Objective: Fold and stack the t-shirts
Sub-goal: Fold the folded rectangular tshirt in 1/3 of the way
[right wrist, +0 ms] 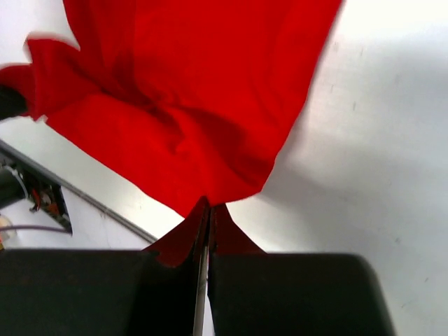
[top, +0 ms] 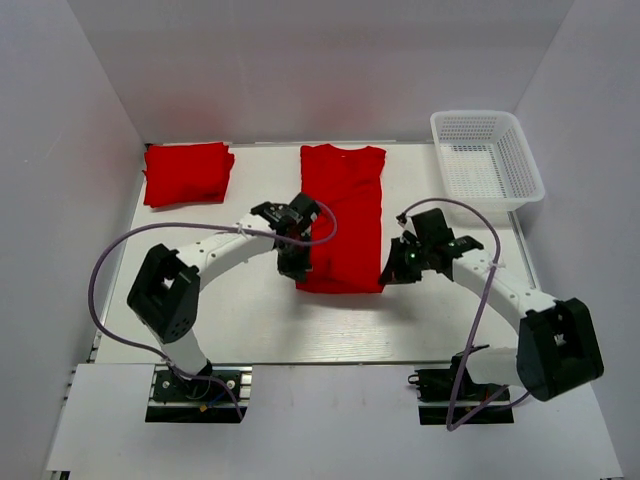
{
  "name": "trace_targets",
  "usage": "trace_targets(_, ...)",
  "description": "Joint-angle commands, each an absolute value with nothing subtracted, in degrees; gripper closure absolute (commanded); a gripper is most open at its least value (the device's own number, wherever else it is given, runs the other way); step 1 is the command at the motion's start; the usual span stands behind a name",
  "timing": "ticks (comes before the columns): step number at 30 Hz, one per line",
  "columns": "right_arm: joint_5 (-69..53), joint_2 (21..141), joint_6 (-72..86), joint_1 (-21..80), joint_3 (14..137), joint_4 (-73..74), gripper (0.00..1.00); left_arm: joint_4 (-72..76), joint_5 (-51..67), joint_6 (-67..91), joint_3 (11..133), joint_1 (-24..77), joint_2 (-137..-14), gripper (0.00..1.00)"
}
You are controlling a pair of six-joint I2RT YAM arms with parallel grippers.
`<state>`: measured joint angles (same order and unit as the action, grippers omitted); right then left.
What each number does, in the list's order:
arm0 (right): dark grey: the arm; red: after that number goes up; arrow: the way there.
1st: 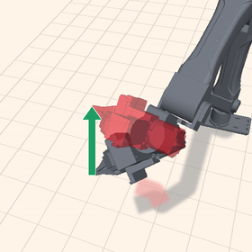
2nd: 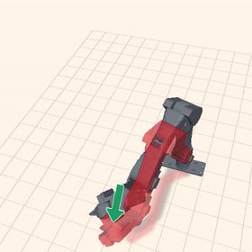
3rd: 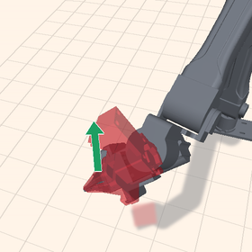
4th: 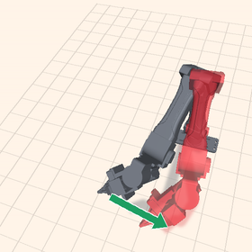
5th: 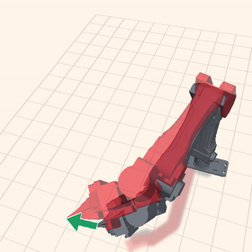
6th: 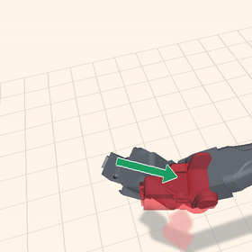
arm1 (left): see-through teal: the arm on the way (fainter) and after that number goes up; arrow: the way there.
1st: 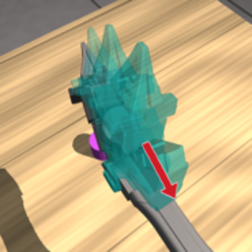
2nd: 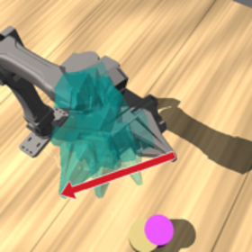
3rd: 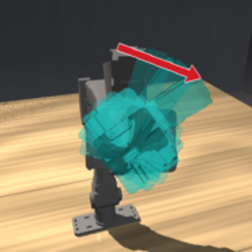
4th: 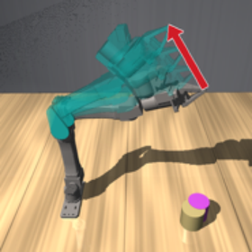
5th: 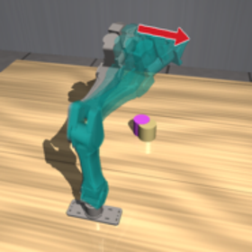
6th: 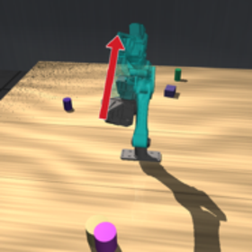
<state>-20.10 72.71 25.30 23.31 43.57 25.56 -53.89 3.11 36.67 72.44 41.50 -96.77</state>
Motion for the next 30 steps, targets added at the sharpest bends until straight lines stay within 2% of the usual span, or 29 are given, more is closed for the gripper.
trace_targets(1,-17.15,75.67,23.12,23.03,48.86,24.44,1.0,-51.86,-0.87,34.89,79.35,38.68,-97.03,1.0)
trace_targets(16,-14.15,92.62,21.36,20.31,67.14,23.99,1.0,-52.65,-0.88,27.69,102.29,28.4,-113.99,1.0)
trace_targets(30,-15.29,103.8,20.04,17.32,79.19,25.23,1.0,-49.49,3.6,25.31,106.35,24.96,-119.97,1.0)
